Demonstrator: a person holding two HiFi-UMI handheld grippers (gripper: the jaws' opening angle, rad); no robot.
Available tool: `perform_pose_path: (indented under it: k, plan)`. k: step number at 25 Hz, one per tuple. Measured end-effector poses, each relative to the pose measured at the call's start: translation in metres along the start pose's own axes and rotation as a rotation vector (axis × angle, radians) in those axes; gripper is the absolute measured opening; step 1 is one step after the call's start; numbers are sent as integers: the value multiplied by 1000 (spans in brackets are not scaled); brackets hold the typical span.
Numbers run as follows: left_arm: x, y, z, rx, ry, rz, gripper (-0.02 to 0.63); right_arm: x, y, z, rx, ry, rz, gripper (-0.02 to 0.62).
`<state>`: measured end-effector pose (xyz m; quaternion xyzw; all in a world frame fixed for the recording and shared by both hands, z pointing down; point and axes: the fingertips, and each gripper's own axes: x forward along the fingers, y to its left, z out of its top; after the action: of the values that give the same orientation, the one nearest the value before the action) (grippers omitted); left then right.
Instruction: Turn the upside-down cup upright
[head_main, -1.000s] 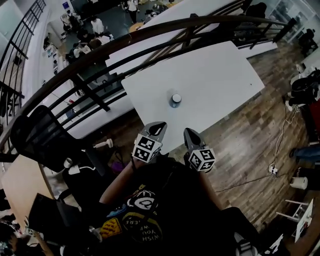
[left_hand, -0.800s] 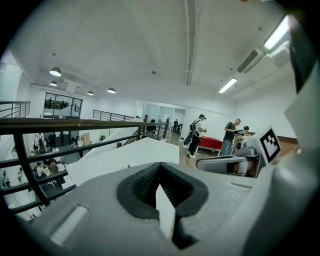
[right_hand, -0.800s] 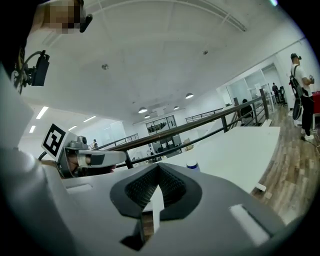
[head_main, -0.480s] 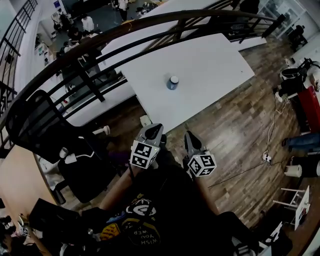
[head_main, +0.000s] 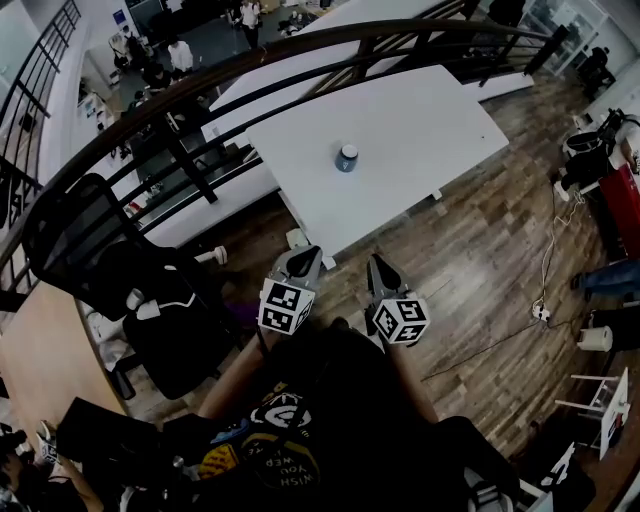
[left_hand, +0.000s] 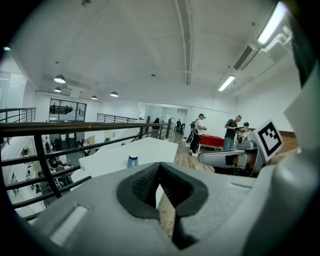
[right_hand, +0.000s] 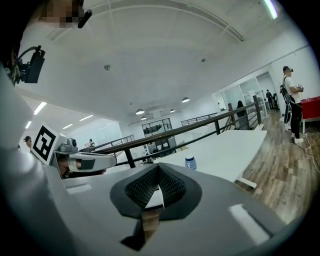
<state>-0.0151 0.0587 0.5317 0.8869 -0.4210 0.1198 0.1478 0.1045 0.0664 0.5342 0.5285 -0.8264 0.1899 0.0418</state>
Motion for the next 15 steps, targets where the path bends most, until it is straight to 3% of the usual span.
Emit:
perform_pose_path:
  k: [15]
  plan:
    - [0, -85, -12, 27, 30, 20, 5, -63, -12, -1, -24, 24, 74, -2]
